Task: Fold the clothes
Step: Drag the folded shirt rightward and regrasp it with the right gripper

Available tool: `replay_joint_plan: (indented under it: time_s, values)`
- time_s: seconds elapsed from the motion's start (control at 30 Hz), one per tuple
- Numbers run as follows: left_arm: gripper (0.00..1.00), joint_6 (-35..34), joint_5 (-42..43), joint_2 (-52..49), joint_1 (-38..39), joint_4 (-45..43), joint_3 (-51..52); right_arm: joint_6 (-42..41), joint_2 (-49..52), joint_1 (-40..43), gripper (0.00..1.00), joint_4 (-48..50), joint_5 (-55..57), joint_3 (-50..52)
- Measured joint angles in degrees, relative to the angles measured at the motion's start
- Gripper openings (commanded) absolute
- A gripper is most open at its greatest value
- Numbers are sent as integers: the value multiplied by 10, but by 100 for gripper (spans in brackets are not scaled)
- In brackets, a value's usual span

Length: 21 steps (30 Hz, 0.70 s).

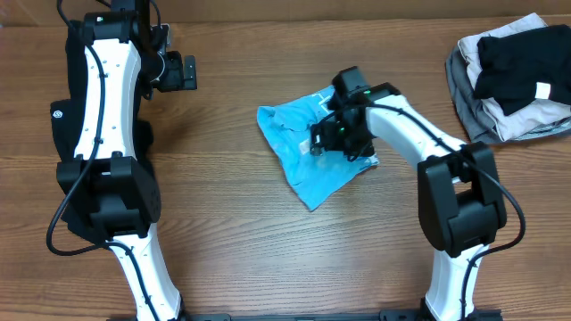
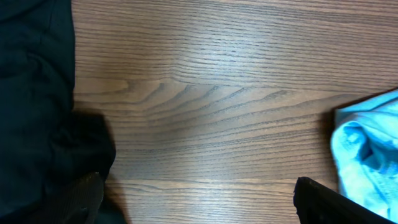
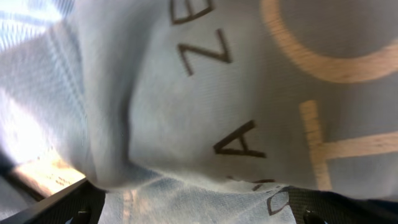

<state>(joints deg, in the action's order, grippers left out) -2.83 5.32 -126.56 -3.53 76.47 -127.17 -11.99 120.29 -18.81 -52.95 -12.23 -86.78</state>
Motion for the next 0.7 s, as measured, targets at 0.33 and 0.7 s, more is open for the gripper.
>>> replay_joint_plan:
  time_s: [0.33,0.7]
  values:
    - [100,0,0,0,0,0,0,11,3,60,100,-26,3,-9]
    - [100,0,0,0,0,-2,0,38,5,55,100,-117,50,-73]
